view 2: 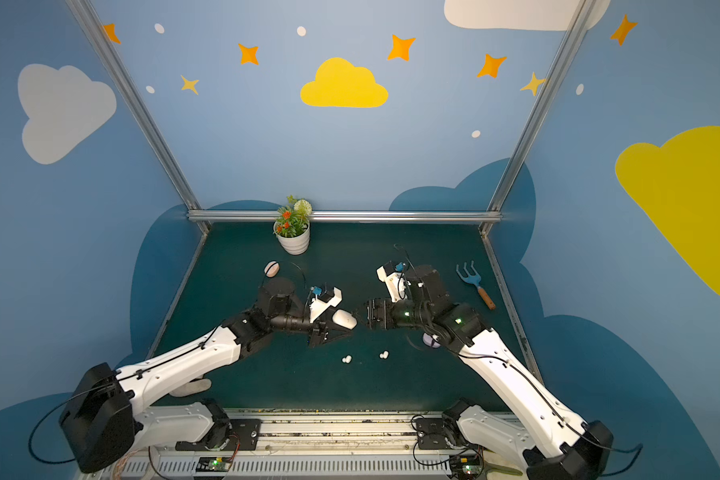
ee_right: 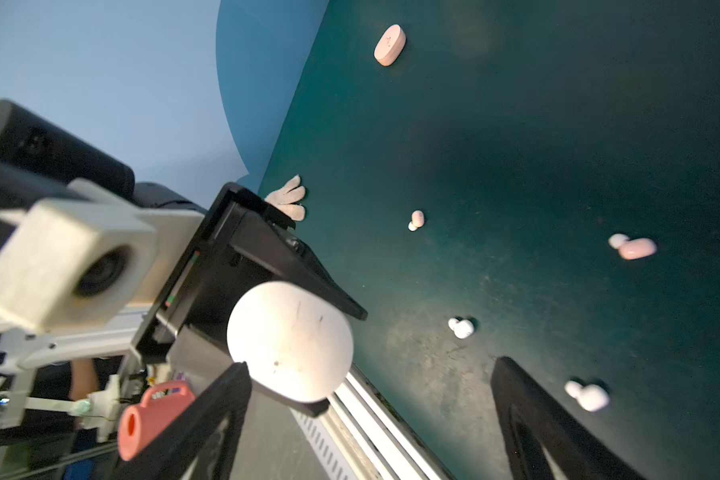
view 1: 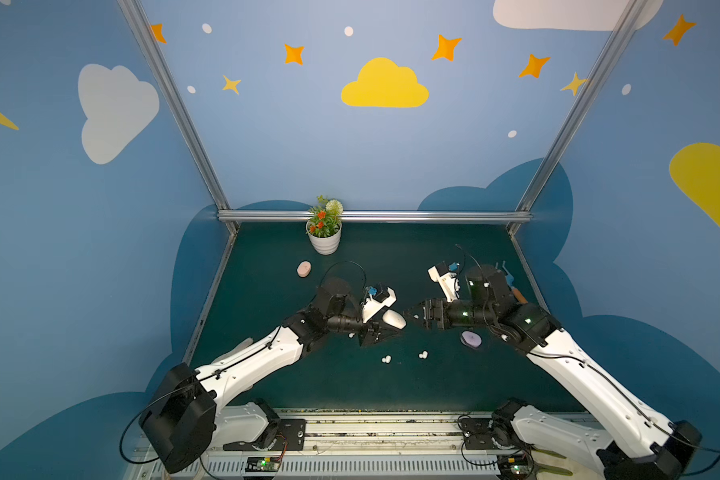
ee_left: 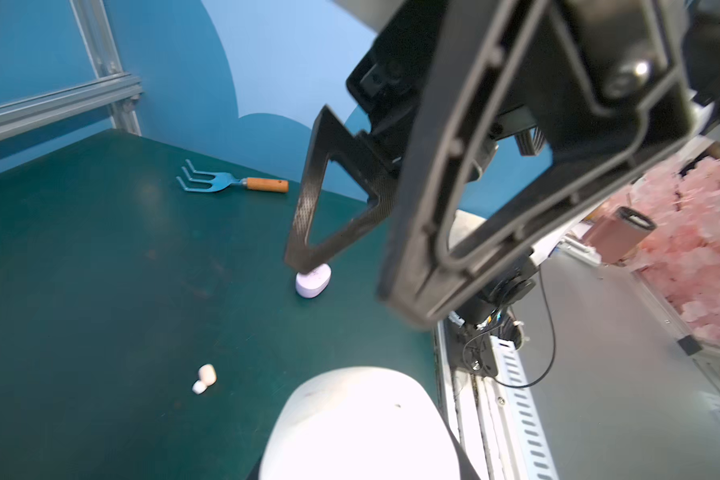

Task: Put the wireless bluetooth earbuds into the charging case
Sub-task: 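Open the right gripper and draw it back while the left gripper holds the case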

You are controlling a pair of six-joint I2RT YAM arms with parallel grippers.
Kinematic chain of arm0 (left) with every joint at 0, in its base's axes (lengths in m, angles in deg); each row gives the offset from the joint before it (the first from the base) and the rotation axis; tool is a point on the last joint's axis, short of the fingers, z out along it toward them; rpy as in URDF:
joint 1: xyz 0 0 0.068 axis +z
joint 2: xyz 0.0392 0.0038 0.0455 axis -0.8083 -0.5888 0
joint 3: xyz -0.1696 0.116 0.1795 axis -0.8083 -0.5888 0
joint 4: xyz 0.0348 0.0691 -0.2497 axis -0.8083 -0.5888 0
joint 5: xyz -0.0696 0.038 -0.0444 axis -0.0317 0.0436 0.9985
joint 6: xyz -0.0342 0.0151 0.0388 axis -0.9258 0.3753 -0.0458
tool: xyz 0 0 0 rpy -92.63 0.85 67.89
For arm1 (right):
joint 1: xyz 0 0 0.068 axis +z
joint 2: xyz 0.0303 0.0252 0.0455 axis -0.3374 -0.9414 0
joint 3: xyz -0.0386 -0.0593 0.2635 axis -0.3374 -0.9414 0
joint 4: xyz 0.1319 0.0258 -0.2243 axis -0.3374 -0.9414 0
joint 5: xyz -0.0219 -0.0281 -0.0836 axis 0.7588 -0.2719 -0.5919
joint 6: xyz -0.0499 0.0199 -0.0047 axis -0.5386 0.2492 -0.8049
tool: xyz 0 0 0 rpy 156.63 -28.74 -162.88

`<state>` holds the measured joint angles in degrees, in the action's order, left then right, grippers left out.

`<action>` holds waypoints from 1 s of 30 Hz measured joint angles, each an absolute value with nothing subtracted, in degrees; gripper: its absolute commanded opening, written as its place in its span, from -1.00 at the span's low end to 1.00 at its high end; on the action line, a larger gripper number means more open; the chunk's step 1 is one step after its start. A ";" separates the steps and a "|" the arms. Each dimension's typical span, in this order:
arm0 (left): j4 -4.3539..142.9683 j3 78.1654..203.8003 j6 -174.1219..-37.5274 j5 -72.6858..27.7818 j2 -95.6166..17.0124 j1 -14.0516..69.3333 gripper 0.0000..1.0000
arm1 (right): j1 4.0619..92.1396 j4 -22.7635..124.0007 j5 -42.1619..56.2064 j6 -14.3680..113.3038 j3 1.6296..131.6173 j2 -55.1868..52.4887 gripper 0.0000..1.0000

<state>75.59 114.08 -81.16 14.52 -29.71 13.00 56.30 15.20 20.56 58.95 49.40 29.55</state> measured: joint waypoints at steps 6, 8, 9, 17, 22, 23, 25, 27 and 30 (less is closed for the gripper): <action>76.16 114.35 -82.78 19.27 -31.16 13.00 -0.63 | 57.76 14.09 19.23 50.20 49.20 34.12 0.88; 76.29 114.61 -83.09 20.60 -31.46 13.00 -0.63 | 58.83 14.00 19.23 47.65 49.20 34.07 0.88; 76.35 114.72 -83.26 21.04 -31.53 13.00 -0.63 | 59.22 13.96 19.25 46.77 49.20 33.85 0.88; 76.66 114.83 -83.72 23.09 -31.59 13.00 -0.63 | 62.55 13.56 18.68 40.89 49.23 29.24 0.88; 76.44 114.83 -83.70 23.11 -31.59 13.05 -0.63 | 63.09 13.47 17.22 40.26 49.42 27.95 0.88; 76.46 114.83 -83.70 23.07 -31.59 13.05 -0.63 | 63.09 13.45 16.89 40.26 49.55 27.86 0.88; 76.46 114.83 -83.70 23.03 -31.59 13.05 -0.63 | 63.11 13.43 15.71 40.30 49.97 27.71 0.88; 76.46 114.83 -83.70 22.81 -31.57 13.13 -0.63 | 63.14 13.34 14.99 40.39 50.19 27.38 0.88; 76.29 114.83 -83.70 21.93 -31.57 13.31 -0.64 | 63.11 13.13 14.31 40.74 50.63 26.77 0.87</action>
